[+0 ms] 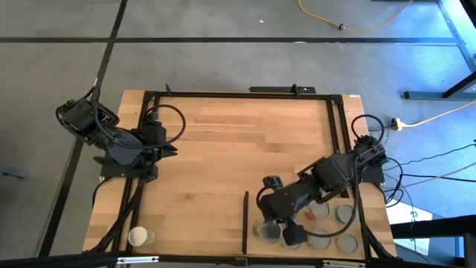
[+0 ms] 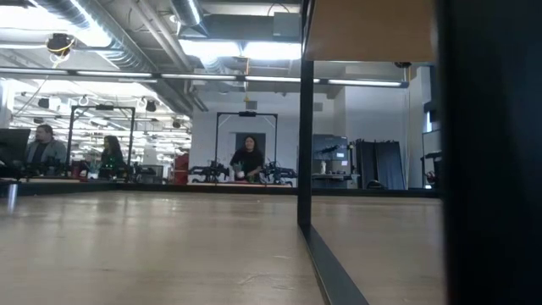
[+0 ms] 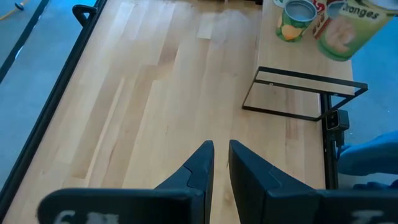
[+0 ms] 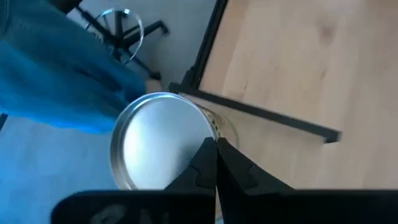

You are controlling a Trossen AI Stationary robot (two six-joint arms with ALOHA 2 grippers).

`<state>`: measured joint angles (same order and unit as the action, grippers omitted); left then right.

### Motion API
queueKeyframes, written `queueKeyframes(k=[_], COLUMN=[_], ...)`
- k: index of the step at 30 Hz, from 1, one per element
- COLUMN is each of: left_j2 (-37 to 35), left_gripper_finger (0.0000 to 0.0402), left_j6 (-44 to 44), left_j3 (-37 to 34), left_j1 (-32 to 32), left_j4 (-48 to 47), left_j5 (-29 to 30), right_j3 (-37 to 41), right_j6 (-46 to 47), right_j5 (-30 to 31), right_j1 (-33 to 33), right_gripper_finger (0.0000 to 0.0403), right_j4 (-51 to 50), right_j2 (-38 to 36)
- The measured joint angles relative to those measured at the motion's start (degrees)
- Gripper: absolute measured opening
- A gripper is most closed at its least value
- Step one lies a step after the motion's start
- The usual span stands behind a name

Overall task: Pick and place cans onto a shelf
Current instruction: Put the canned oranges on the shelf

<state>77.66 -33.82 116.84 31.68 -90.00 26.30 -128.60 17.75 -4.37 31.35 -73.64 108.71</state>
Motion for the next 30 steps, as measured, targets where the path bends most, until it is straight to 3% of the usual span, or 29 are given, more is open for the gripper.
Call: queueKeyframes(k=[8, 19, 30], left_j2=[0.0, 0.0, 0.0], left_gripper_finger=[0.0043, 0.0043, 0.0043], left_j6=[0.0, 2.1, 3.0], left_j3=[0.0, 0.0, 0.0], left_j1=[0.0, 0.0, 0.0], left_j4=[0.0, 0.0, 0.0], left_j5=[-0.3, -3.4, -3.4], right_j3=[6.6, 16.0, 16.0], right_j6=[-1.5, -1.7, -3.2], right_j5=[-5.8, -4.6, -4.4], right_j1=[0.0, -0.9, -1.6], right_gripper_finger=[0.0000, 0.0000, 0.0009], right_j4=[8.9, 12.7, 13.3], right_j2=[0.0, -0.3, -0.2])
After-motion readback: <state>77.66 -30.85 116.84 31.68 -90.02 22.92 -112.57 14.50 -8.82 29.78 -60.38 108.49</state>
